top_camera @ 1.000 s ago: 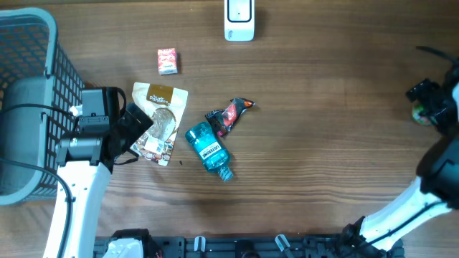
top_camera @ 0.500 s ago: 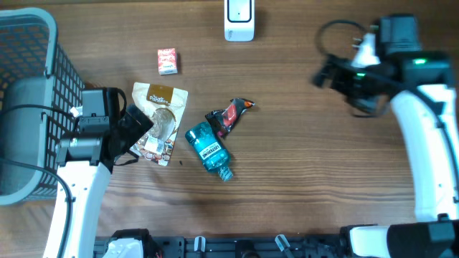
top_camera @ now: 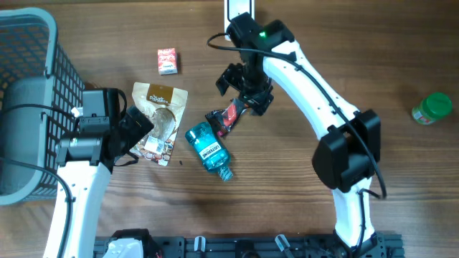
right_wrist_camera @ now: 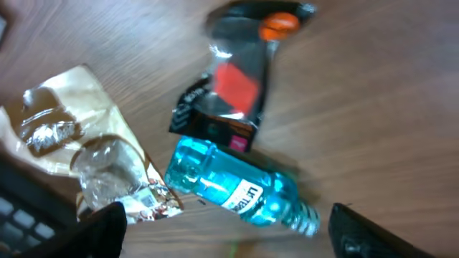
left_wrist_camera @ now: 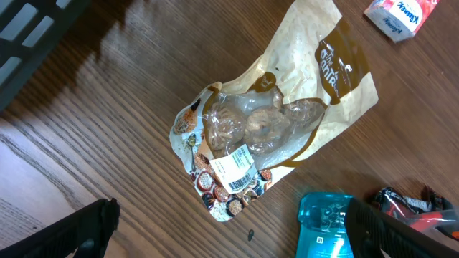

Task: Scan the item barcode
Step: 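Reach the right gripper to the black-red packet and grasp it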

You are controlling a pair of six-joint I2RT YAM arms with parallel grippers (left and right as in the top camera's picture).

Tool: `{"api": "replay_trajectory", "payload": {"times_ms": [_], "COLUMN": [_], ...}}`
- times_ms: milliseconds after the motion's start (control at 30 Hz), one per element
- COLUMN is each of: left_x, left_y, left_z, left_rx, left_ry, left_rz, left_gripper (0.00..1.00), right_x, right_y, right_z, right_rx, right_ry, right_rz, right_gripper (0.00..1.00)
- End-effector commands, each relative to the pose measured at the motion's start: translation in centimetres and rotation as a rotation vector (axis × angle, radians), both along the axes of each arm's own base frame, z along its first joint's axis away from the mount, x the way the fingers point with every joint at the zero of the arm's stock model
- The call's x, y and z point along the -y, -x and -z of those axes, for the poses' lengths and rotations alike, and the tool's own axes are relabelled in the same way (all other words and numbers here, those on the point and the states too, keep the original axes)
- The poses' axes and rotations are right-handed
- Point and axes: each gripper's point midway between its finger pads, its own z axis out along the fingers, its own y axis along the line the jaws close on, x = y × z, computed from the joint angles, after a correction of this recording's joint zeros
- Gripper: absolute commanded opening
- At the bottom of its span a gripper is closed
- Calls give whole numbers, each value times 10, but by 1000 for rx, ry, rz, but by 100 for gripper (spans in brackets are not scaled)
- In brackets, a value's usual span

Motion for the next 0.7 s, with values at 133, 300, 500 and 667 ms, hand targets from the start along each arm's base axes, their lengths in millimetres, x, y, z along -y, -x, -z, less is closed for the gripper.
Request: {"api": "replay_trajectory", "payload": {"times_ms": [133,300,500,667], "left_x": [5,5,5,5], "left_y": [-1,4,6,6], "left_z": [0,2,2,2], "left_rx": [0,-22,-28,-29], "left_ry": [16,17,16,16], "left_rz": [28,28,28,28], "left_gripper": [100,100,100,100], "right_x": [3,-4,7,7], "right_y": [-5,-6,-1,-3], "right_z": [65,108,120,121], "right_rx": [-140,-200,-210,-191], "right_ry": [127,138,204,198], "right_rz": [199,207,191,143], "right_gripper": [89,90,70,52]}}
